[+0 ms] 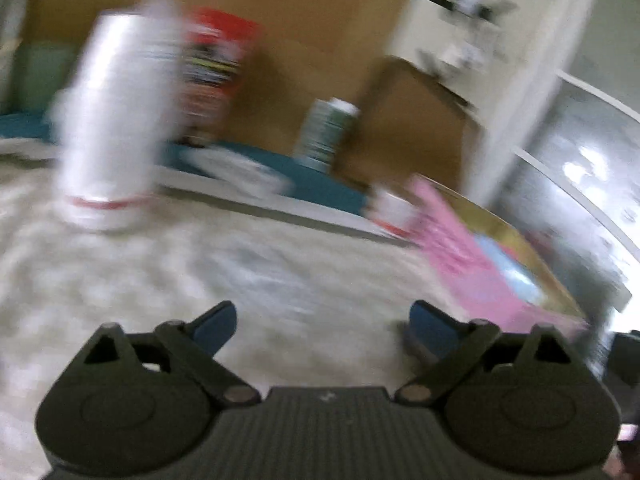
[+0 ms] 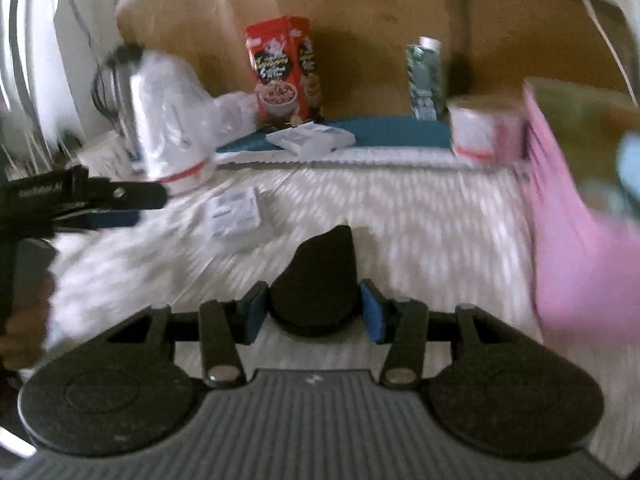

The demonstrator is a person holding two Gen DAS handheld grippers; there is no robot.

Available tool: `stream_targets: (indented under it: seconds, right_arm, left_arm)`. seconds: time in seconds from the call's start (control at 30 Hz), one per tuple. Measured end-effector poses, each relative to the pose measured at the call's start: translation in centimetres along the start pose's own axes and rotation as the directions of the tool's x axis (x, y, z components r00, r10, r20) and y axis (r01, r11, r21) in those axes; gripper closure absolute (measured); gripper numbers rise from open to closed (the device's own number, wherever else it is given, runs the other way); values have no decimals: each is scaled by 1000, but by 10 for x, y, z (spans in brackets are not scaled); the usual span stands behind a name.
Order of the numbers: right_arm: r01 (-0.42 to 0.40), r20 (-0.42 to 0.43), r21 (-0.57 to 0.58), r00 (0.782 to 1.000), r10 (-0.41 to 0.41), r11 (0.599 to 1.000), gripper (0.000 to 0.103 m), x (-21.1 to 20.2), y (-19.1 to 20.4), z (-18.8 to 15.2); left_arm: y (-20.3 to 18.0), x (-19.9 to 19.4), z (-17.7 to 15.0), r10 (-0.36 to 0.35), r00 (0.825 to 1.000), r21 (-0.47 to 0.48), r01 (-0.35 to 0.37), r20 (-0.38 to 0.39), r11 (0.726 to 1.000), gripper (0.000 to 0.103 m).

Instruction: Organize soft objects

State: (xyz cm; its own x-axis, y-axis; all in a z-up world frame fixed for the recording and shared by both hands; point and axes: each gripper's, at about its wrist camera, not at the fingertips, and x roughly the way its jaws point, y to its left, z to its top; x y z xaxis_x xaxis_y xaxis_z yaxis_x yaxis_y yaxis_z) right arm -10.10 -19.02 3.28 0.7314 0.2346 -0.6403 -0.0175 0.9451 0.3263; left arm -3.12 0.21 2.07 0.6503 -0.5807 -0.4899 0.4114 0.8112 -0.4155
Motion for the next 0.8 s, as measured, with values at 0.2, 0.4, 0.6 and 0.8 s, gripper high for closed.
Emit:
stream_targets:
  seconds: [0.2, 0.4, 0.6, 0.8]
  right_arm:
    - [-95, 55, 177, 995, 86, 980, 51, -20, -18, -16]
    - [-137, 103, 149, 987, 123, 979, 52, -29, -21, -21]
    - [-50, 237, 6, 970, 47, 999, 52, -61, -29, -1]
    - [165, 340, -65, 931, -133, 984, 51, -79, -54, 24]
  left_arm:
    - [-55, 47, -7, -137, 960, 25, 148, -243, 989, 38]
    - [-64, 75, -12, -228, 918, -112, 202, -326, 973, 69]
    - [-119, 74, 23, -253, 929, 30, 270, -271, 962, 67]
    - [-184, 121, 49, -249, 930, 152, 296, -270, 943, 64]
